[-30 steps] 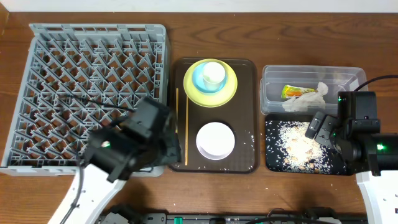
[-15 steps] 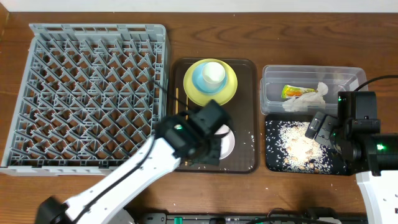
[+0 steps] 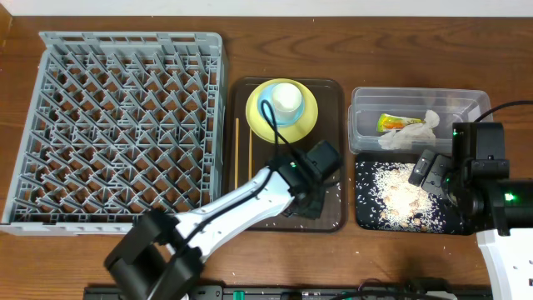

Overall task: Sort waste into correct bins and load items into the dishwasher
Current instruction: 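Reach the left gripper to the white bowl on the brown tray, then grip the white bowl's rim with the left gripper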

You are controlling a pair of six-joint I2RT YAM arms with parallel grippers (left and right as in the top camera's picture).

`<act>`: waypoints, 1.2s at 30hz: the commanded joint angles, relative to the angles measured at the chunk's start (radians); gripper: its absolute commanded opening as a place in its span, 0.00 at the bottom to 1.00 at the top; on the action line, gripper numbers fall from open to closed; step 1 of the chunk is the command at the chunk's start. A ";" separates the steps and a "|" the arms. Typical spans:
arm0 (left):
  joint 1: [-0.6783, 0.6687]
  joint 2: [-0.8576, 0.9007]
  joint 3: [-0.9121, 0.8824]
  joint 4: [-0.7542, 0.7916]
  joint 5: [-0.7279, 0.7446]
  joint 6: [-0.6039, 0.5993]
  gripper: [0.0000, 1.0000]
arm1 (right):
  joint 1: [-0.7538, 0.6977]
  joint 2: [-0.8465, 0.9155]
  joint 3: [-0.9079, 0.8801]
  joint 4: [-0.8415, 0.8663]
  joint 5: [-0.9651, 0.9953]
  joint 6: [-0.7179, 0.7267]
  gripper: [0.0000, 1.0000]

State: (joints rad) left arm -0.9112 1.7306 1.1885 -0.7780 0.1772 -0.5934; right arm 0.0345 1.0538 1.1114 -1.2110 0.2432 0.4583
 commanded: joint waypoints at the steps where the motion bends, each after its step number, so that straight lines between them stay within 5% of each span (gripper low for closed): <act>1: -0.007 0.035 -0.005 0.010 -0.014 0.013 0.37 | -0.008 0.001 0.005 -0.001 0.007 -0.003 0.99; 36: -0.007 0.091 -0.005 0.114 -0.303 0.062 0.31 | -0.008 0.001 0.005 -0.001 0.007 -0.003 0.99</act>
State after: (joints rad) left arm -0.9176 1.8095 1.1885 -0.6655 -0.0837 -0.5480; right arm 0.0345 1.0538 1.1114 -1.2110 0.2432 0.4583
